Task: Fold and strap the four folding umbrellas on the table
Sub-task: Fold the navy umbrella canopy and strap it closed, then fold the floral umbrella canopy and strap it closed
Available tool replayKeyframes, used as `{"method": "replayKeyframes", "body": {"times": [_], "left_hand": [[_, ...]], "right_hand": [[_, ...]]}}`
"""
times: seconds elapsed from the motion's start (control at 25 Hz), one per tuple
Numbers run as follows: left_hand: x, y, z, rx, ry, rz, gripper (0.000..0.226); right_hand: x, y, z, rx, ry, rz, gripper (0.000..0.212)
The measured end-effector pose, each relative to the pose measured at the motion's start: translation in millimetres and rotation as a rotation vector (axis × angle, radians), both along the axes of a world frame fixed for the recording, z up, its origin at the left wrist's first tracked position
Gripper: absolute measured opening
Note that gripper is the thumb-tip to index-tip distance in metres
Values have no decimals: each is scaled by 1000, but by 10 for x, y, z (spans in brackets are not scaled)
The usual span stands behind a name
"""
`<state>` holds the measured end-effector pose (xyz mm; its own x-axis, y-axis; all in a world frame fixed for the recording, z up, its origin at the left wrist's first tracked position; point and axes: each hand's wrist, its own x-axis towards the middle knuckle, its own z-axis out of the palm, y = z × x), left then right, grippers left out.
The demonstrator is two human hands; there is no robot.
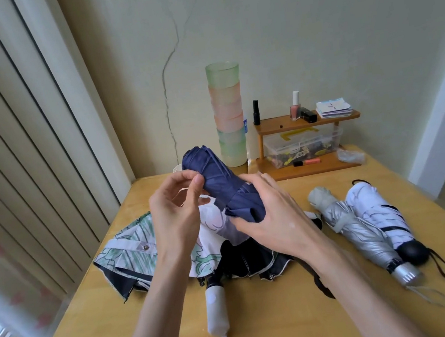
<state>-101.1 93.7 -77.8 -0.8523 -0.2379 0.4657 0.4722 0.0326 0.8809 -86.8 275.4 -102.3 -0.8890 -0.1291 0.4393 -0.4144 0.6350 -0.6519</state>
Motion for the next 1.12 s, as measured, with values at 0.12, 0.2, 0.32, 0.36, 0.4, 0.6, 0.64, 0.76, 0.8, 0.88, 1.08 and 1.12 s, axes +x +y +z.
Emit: {"method": "replayKeyframes", "body": {"times": [0.12, 0.2, 0.32, 0.36, 0.4, 0.6, 0.64, 0.76, 0.8, 0.88, 1.08, 1.12], "left_hand": [[-51, 12, -88, -59, -20, 26, 11], [-97, -4, -182, -127, -55, 13, 15], [-122, -67, -279, -306, -118, 46, 19], [-116, -105, -282, -353, -135, 68, 20], [-110, -160, -283, -394, -144, 100, 21], [-98, -508, -386, -631, -238, 268, 28], [-85, -576, -432, -684, -279, 266, 35], [-62, -785, -487, -794, -377, 241, 69], [-84, -872, -470, -807, -399, 262, 79], [-183, -1061, -439, -860, -490, 338, 103], [-305, -1258, -570, -896, -784, 117, 152], [-289, -1232, -598, -856, -794, 87, 156]], "right_hand": [[0, 5, -26, -31, -60, -31, 73], [-12, 65, -42, -45, -102, -104, 68], [9, 265, -32, -58, -175, -312, 61], [28, 365, -22, -41, -175, -401, 58], [56, 477, -15, -22, -165, -486, 54], [71, 932, -186, 158, -328, -672, 45], [69, 924, -255, 209, -377, -665, 43], [93, 784, -382, 483, -413, -682, 37], [95, 747, -371, 567, -340, -709, 35], [58, 673, -303, 509, -87, -699, 34], [-109, 101, -57, -119, -506, -153, 92], [-151, -22, -84, -145, -622, -104, 108]]}}
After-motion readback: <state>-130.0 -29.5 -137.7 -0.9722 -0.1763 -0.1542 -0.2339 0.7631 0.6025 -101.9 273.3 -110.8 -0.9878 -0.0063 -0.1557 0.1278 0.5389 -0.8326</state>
